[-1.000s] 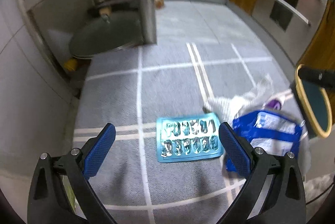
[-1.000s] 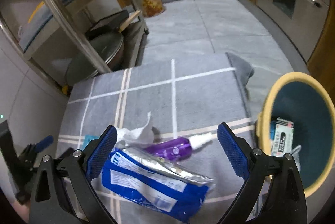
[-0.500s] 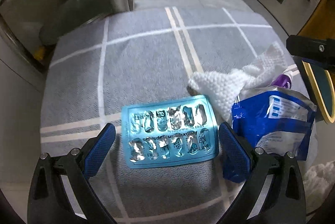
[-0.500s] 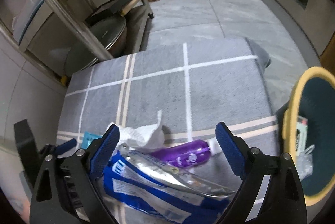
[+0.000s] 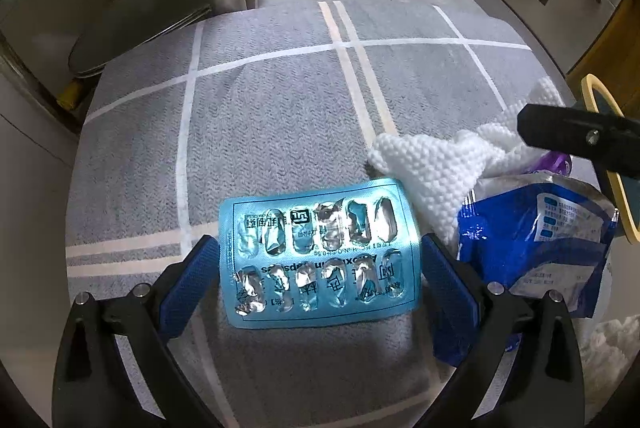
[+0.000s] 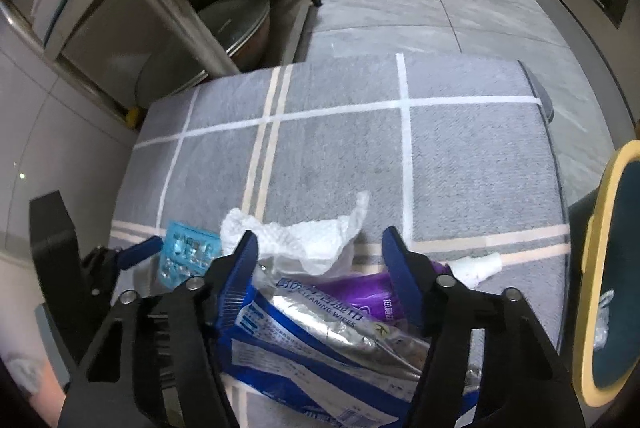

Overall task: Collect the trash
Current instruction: 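Grasp the blue blister pack with the left tool while the right tool grasps the white tissue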

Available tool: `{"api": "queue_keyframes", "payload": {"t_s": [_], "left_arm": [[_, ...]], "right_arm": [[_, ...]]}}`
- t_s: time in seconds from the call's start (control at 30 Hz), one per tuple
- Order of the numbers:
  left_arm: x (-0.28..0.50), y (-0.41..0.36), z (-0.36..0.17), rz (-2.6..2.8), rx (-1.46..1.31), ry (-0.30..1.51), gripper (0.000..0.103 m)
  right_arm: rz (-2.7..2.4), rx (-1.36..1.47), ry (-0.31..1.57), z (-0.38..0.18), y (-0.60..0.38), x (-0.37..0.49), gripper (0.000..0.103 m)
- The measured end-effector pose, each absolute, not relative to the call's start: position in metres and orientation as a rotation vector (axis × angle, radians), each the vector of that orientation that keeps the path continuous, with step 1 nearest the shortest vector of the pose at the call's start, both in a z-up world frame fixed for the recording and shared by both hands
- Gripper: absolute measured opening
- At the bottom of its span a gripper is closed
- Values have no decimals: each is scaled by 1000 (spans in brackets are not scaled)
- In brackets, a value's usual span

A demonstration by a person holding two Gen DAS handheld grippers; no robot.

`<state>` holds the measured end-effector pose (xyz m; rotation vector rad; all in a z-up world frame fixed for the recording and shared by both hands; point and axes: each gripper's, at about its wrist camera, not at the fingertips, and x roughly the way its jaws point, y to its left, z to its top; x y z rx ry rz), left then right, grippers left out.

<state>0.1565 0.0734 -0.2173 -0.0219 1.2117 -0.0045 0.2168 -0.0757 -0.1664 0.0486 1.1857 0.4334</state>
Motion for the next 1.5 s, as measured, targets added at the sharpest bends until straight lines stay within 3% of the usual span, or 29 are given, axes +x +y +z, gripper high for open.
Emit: {"api": "queue_keyframes", "payload": {"t_s": [0.07, 0.13, 0.23, 0.97, 1.17, 1.5], "left_arm": [[155, 74, -220, 1, -18, 1218, 97], [155, 73, -220, 3, -20, 1223, 97], [156, 74, -219, 9, -18, 1225, 94], [122, 72, -162, 31, -8, 1059, 92], [114, 57, -135, 34, 51, 986, 92], [86, 32, -44, -56, 61, 811, 92]], "right_arm": [[440, 42, 1188, -168, -76, 217, 49], [446, 31, 1187, -169, -74, 218, 25], [451, 18, 1153, -163, -74, 216, 9], [479, 96, 1014, -116, -93, 194, 3], [500, 163, 919, -80, -104, 181, 3], [518, 251, 722, 4, -150, 147, 3]]}}
